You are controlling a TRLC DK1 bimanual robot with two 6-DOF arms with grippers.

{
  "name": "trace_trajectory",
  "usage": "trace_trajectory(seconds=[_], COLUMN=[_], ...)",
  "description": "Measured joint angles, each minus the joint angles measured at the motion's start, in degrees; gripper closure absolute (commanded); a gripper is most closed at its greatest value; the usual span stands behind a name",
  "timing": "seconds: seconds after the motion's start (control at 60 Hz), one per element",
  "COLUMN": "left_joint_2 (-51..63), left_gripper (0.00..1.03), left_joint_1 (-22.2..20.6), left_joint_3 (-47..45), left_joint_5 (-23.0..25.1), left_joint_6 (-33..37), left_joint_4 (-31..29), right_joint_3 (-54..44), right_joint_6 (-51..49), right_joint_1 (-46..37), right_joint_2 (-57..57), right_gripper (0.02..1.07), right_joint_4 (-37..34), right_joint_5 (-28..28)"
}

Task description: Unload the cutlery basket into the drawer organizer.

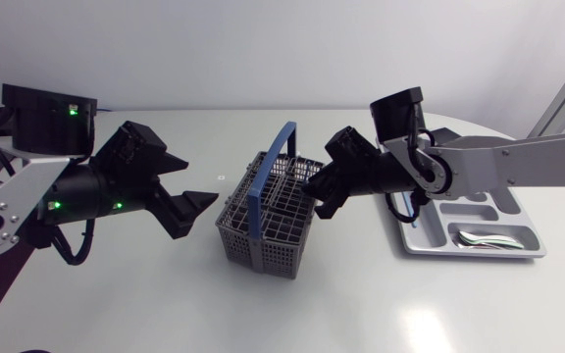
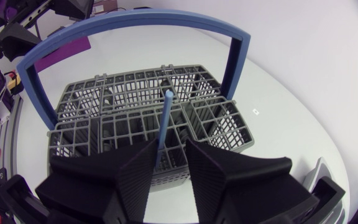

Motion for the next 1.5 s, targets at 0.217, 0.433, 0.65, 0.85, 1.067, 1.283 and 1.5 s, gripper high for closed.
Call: trace_trajectory(seconds=[0.217, 0.433, 0.65, 0.85, 1.067, 1.283, 1.5], left_joint_2=[0.0, -0.02, 0.0, -0.02, 0.0, 0.0, 0.0], left_gripper=[0.06, 0.06, 0.06, 0.06, 0.06, 0.06, 0.06], left_joint_1=[-0.02, -0.02, -0.02, -0.37, -0.37, -0.39, -0.98], left_joint_3=[0.0, 0.0, 0.0, 0.0, 0.0, 0.0, 0.0], left_joint_5=[0.0, 0.0, 0.0, 0.0, -0.02, -0.02, -0.02], left_joint_6=[0.0, 0.0, 0.0, 0.0, 0.0, 0.0, 0.0], left_joint_4=[-0.02, -0.02, 0.0, 0.0, -0.02, -0.02, -0.07], right_joint_3=[0.04, 0.15, 0.15, 0.42, 1.16, 1.36, 1.68], right_joint_6=[0.0, 0.02, 0.02, 0.02, 0.04, 0.26, 0.24], right_joint_1=[0.04, 0.61, 0.81, 1.42, 1.9, 2.16, 2.14], right_joint_2=[0.0, 0.0, 0.0, 0.13, 0.7, 0.74, 0.11], right_gripper=[0.74, 0.74, 0.74, 0.83, 1.01, 1.01, 1.01], right_joint_4=[-0.02, -0.04, -0.04, -0.02, -0.11, -0.22, -1.86], right_joint_5=[0.0, 0.0, 0.0, 0.0, 0.0, -0.9, -0.83])
